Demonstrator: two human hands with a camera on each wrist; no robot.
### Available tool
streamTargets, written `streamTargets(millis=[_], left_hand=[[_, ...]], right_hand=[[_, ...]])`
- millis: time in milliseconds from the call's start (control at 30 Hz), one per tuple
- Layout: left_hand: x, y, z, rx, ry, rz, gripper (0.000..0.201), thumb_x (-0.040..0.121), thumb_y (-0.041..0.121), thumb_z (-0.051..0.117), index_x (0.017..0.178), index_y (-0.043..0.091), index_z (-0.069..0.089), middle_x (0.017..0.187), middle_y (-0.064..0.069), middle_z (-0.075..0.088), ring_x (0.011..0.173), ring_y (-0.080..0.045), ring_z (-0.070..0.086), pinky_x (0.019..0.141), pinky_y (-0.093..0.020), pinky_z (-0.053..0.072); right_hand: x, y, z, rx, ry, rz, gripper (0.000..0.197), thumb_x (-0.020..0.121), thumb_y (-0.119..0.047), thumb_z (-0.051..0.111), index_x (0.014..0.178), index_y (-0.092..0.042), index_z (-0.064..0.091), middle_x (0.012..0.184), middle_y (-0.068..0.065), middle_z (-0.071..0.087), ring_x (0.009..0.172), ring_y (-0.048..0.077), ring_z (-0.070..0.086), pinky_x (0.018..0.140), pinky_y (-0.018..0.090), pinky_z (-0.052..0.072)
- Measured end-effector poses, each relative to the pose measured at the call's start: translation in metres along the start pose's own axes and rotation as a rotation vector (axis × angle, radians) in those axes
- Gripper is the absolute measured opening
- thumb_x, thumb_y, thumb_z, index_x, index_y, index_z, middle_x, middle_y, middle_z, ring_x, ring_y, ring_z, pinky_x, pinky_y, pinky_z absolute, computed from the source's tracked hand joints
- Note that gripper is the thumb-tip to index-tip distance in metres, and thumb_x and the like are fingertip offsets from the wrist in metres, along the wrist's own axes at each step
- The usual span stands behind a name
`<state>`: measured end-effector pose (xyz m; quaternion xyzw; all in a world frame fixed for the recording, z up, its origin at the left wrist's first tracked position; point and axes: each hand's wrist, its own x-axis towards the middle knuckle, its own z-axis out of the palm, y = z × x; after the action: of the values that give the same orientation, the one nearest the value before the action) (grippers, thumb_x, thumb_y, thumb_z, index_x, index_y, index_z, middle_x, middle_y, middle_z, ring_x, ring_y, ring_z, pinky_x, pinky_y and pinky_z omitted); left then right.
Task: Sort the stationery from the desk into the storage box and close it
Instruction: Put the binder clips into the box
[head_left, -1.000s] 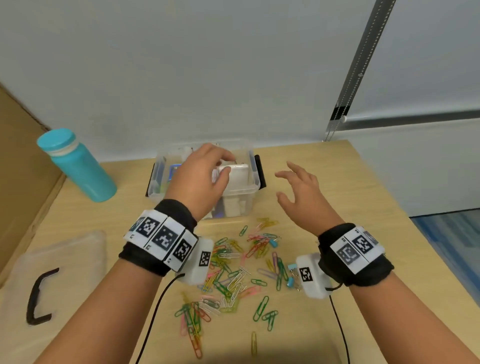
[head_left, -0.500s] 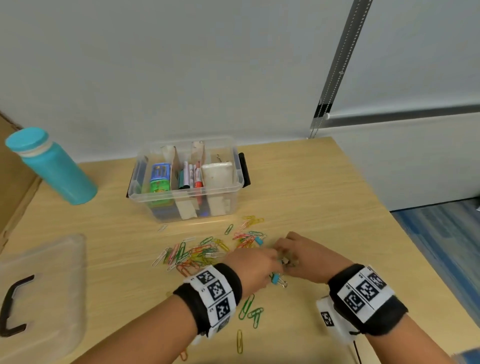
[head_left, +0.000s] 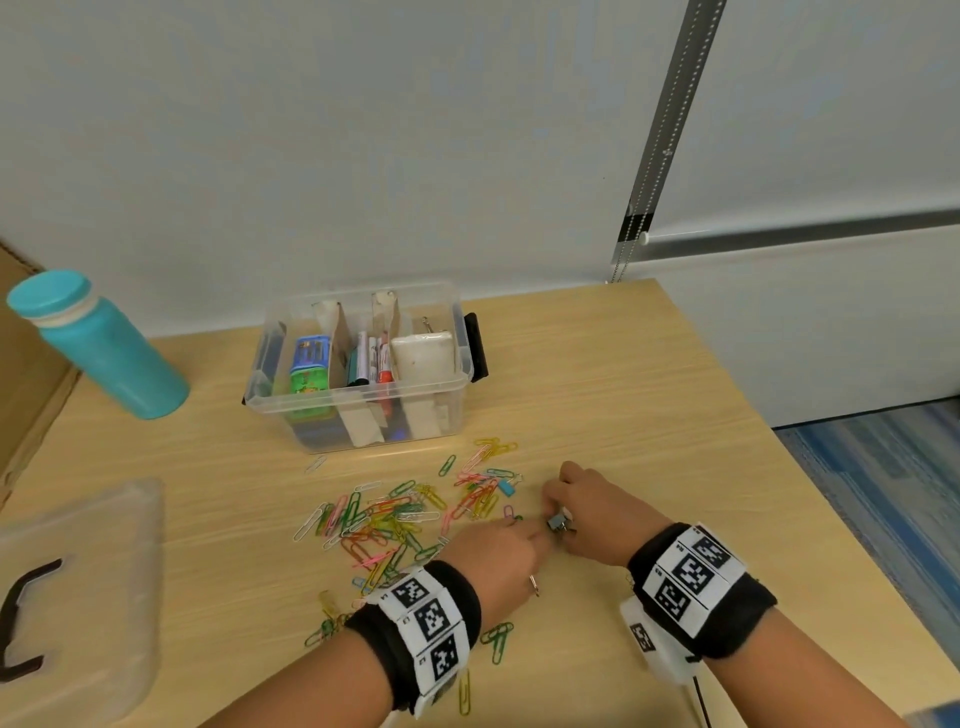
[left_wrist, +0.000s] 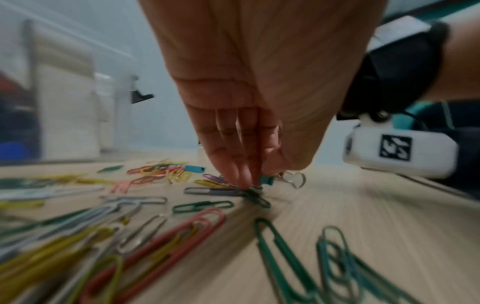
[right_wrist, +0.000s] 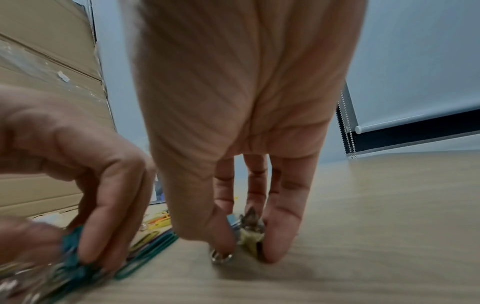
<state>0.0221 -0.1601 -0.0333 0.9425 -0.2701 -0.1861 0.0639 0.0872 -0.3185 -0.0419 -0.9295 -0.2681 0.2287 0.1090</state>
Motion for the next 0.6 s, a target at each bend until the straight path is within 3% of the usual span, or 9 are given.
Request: streamTargets(millis=[133, 233, 333, 433, 600], left_hand=[[-0.004, -0.015, -0.01, -0.257, 0.169, -0.11, 0.014, 0.088, 0.017, 0.048, 0.101, 0.015, 0.053, 0.096, -0.001, 0.058, 0.086, -0.021, 0.057, 0.076, -0.035, 0.048], [0.004, -0.027, -0.016, -0.486, 0.318, -0.2, 0.013, 0.089, 0.016, 0.049, 0.1, 0.019, 0.054, 0.08, 0.011, 0.049, 0.067, -0.008, 0.047, 0.059, -0.018, 0.036], [0.019, -0.04, -0.015, -0.626, 0.449, -0.291, 0.009, 0.091, 0.012, 0.048, 0.087, 0.016, 0.054, 0.087, 0.002, 0.051, 0.075, -0.014, 0.049, 0.063, -0.018, 0.032], [0.032, -0.046, -0.011, -0.663, 0.463, -0.378, 0.015, 0.092, 0.007, 0.042, 0.08, 0.014, 0.046, 0.087, -0.005, 0.048, 0.077, -0.021, 0.048, 0.067, -0.025, 0.035], [0.042, -0.04, -0.009, -0.475, 0.378, -0.429, 0.011, 0.094, 0.013, 0.039, 0.097, 0.007, 0.048, 0.099, -0.007, 0.043, 0.076, -0.019, 0.042, 0.07, -0.028, 0.035]], right_hand=[[0.002, 0.002, 0.002, 0.015, -0.018, 0.023, 0.024, 0.082, -0.009, 0.057, 0.105, -0.017, 0.053, 0.101, -0.003, 0.037, 0.092, 0.018, 0.042, 0.075, 0.025, 0.037], [0.002, 0.002, 0.004, 0.012, -0.02, 0.0, 0.021, 0.08, -0.007, 0.054, 0.094, -0.02, 0.046, 0.098, -0.002, 0.041, 0.088, 0.019, 0.041, 0.073, 0.027, 0.037], [0.005, 0.004, 0.005, 0.036, -0.021, -0.014, 0.021, 0.078, -0.008, 0.054, 0.088, -0.023, 0.042, 0.095, -0.003, 0.046, 0.089, 0.02, 0.045, 0.073, 0.026, 0.038], [0.007, 0.005, 0.003, 0.069, -0.008, -0.02, 0.021, 0.077, -0.008, 0.056, 0.087, -0.023, 0.045, 0.093, -0.004, 0.048, 0.085, 0.016, 0.046, 0.071, 0.023, 0.035], [0.008, 0.008, 0.0, 0.117, -0.034, -0.016, 0.019, 0.08, -0.011, 0.057, 0.089, -0.022, 0.045, 0.095, -0.002, 0.049, 0.085, 0.015, 0.046, 0.071, 0.023, 0.035]])
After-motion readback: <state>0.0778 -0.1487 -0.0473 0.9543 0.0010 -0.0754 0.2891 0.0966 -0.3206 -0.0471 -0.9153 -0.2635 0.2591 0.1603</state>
